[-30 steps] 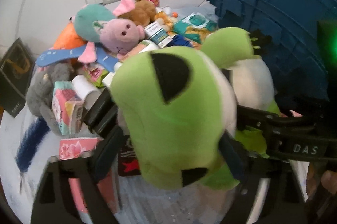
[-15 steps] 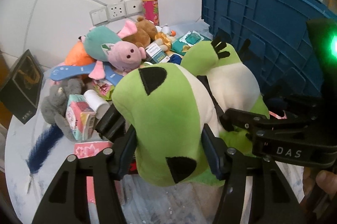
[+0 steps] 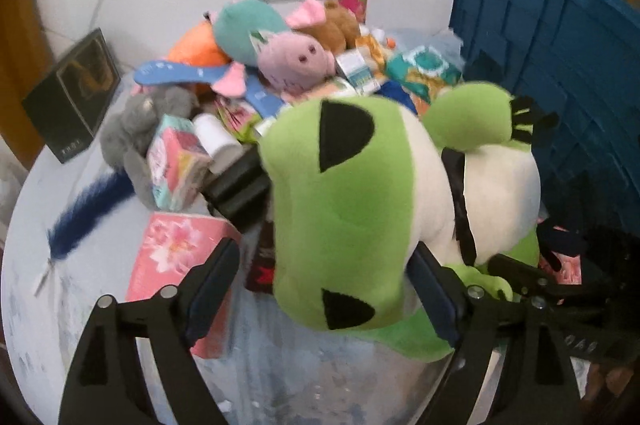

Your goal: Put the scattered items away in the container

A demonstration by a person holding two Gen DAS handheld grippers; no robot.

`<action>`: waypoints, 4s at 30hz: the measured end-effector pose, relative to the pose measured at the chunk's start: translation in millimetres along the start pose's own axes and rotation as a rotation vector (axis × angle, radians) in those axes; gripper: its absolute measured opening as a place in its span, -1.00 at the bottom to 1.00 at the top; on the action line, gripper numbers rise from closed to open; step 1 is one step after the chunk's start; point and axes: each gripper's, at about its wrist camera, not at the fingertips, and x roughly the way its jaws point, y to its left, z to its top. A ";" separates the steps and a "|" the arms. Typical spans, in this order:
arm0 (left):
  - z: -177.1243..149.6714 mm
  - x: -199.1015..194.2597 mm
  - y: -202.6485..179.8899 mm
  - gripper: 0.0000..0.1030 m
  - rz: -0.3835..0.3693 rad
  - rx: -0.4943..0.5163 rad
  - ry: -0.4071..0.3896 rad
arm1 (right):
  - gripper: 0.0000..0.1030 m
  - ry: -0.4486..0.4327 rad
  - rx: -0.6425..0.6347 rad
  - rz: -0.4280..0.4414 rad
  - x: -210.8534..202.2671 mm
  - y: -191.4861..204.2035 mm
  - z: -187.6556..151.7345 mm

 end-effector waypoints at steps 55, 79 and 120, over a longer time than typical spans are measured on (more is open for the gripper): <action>3.0 -3.6 -0.9 1.00 -0.006 0.119 0.172 | 0.52 0.038 0.012 -0.080 -33.8 3.3 6.6; -33.3 26.8 -28.7 1.00 -0.133 0.164 0.127 | 0.88 -0.022 -0.007 -0.059 -26.7 -12.9 7.3; 59.3 -134.3 -12.3 0.22 -0.187 0.241 -0.254 | 0.45 -0.391 0.044 0.071 -184.4 45.8 89.1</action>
